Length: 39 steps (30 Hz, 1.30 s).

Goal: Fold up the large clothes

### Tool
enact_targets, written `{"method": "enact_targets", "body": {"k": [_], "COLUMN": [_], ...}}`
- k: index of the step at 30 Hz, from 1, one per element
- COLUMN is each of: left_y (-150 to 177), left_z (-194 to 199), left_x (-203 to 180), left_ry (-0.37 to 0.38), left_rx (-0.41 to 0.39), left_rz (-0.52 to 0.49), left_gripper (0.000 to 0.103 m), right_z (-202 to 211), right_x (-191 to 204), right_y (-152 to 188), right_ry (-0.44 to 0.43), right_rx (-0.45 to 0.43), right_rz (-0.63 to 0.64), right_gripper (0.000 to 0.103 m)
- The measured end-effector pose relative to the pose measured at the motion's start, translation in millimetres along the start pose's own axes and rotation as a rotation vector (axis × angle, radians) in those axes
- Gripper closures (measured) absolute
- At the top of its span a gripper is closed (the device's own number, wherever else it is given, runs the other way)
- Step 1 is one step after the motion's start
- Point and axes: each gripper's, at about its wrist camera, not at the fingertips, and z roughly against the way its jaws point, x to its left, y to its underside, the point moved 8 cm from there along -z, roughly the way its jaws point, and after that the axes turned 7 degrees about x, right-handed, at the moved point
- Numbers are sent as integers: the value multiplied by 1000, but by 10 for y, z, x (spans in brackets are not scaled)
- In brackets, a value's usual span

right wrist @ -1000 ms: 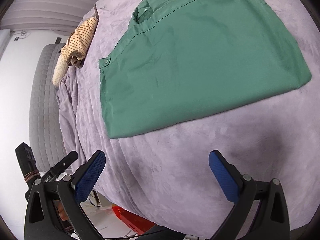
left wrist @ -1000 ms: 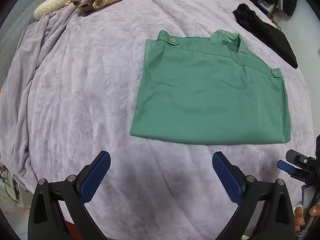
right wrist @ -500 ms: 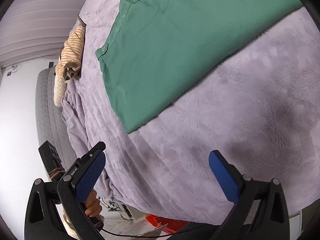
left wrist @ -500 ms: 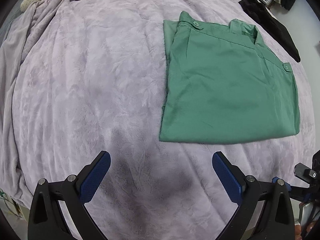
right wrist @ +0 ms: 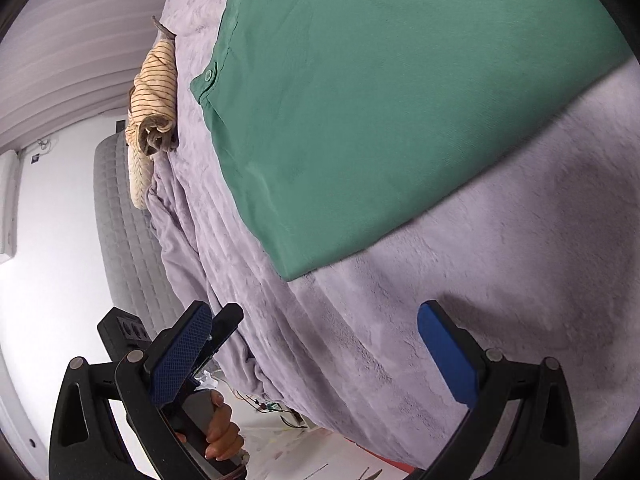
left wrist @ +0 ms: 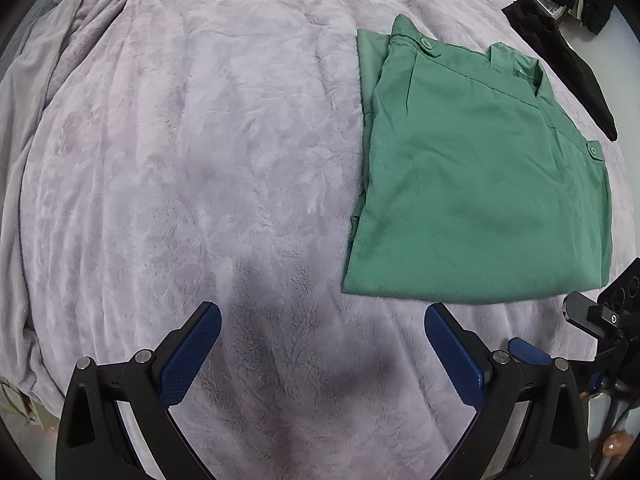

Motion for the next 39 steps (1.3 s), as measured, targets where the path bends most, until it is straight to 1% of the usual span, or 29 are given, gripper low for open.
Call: {"method": "enact_targets", "body": {"k": [3, 5, 7, 8, 10, 11, 13, 17, 18, 19, 20, 21, 23, 24, 27, 28, 30, 31, 32, 33, 34, 35, 36, 37, 38, 39], "left_y": [-68, -130, -209, -261, -349, -408, -497, -623, -657, -682, -703, -719, -783, -834, -1022, -1098, -1213, -1254, -1286, -1298, -1306, -1293, -1283, -1285, -1289, -1302], "left_z": [-45, -69, -88, -96, -115, -135, -196, -275, -273, -270, -263, -261, -251, -257, -308, -350, -465, -537, -629, -700, -755, -813, -851, -848, -812, -770], "left_x": [-20, -12, 13, 29, 51, 54, 59, 59, 32, 25, 9, -21, -91, -148, -375, -476, -707, -808, -901, -966, -1014, -1043, -1060, -1074, -1095, -1103], "left_ry": [-13, -23, -15, 3, 62, 122, 214, 341, 374, 403, 436, 461, 534, 584, 726, 770, 835, 833, 794, 739, 679, 593, 526, 513, 534, 540], "left_rx": [-1, -5, -9, -13, -12, -4, 22, 46, 49, 51, 53, 55, 60, 66, 95, 109, 145, 161, 170, 171, 167, 163, 159, 151, 142, 130], "left_rz": [-15, -22, -22, -17, -4, 6, 30, 75, 79, 80, 79, 76, 77, 82, 82, 79, 64, 56, 45, 25, 7, -22, -49, -59, -60, -60], "left_gripper": [1, 1, 1, 1, 1, 1, 1, 1, 1, 1, 1, 1, 1, 1, 1, 1, 1, 1, 1, 5, 14, 41, 59, 66, 78, 80], "right_z": [-85, -132, -190, -224, -287, -319, -379, -484, -483, -464, -443, -408, -267, -193, 2, 36, 21, -8, -66, -159, -228, -278, -310, -298, -245, -128], "right_x": [0, 14, 42, 55, 84, 102, 148, 226, 249, 281, 304, 312, 433, 511, 736, 781, 788, 766, 718, 655, 563, 466, 386, 336, 321, 318], "right_y": [-94, -145, -191, -214, -273, -311, -396, -513, -519, -517, -517, -522, -531, -535, -524, -521, -512, -504, -487, -463, -421, -368, -284, -223, -177, -157], "right_ry": [-20, -49, -70, -79, -108, -128, -175, -247, -258, -267, -264, -235, -266, -267, -240, -229, -205, -192, -164, -122, -81, -45, 0, 34, 63, 106], "right_rx": [1, -3, -2, 0, -4, -11, -33, -65, -66, -66, -61, -60, -75, -83, -91, -88, -73, -63, -45, -17, 20, 67, 122, 160, 183, 180], "right_rz": [-18, -22, -17, -16, -13, -13, -21, -71, -76, -75, -69, -58, -7, 28, 144, 170, 195, 199, 197, 188, 176, 166, 161, 168, 187, 222], "right_gripper": [0, 0, 0, 0, 0, 0, 0, 1, 7, 18, 61, 95, 96, 96, 96, 96, 96, 96, 96, 96, 96, 95, 95, 95, 94, 93]}}
